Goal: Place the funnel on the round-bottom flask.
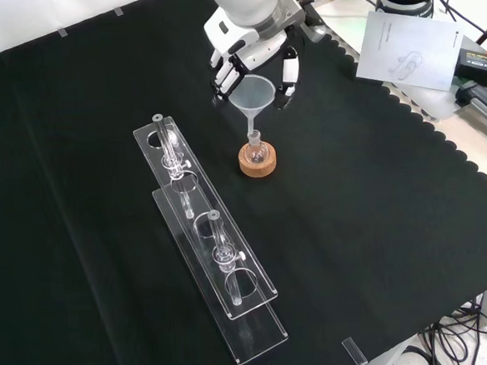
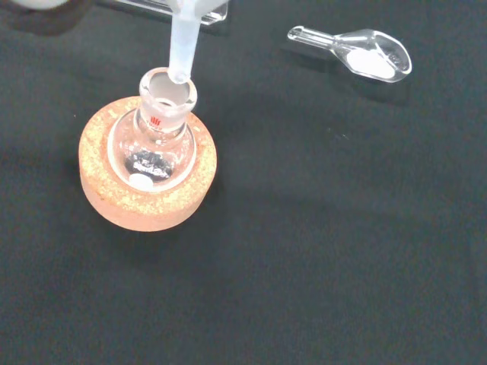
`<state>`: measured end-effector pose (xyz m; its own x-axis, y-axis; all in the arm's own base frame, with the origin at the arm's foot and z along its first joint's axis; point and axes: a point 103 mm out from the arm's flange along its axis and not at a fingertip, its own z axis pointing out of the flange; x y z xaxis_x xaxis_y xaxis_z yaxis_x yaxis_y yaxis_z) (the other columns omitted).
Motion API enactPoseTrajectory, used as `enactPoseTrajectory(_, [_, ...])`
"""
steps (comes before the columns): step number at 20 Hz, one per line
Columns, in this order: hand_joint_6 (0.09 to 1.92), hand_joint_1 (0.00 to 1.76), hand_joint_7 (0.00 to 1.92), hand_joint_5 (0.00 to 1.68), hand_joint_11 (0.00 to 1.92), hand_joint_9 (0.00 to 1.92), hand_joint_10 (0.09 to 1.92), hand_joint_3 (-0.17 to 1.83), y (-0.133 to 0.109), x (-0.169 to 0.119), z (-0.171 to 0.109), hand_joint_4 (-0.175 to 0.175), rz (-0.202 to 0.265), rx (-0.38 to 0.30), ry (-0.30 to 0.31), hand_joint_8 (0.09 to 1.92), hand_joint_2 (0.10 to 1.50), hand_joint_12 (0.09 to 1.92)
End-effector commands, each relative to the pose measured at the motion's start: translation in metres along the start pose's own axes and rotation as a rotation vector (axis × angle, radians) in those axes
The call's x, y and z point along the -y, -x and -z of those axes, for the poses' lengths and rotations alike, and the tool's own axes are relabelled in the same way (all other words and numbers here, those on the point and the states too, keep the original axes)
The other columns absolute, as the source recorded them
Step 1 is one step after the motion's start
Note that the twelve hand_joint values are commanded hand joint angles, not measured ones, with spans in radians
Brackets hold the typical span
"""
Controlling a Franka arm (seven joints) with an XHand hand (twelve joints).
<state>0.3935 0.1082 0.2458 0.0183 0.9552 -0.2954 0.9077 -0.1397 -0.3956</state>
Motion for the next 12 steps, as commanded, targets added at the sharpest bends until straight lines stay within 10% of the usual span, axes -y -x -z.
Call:
enactPoseTrajectory(1, [0.12, 0.75, 0.7, 0.59, 0.67, 1.08, 0.53, 0.54, -0.002, -0.005, -0.014, -0.068, 0.012, -0.008, -0.02, 0.74, 0.71, 1.24])
enactPoseTrajectory(12, [0.13, 0.76, 0.69, 0.59, 0.66, 1.08, 0.54, 0.55, -0.01, -0.012, -0.03, -0.068, 0.029, -0.004, -0.027, 0.74, 0.71, 1.24])
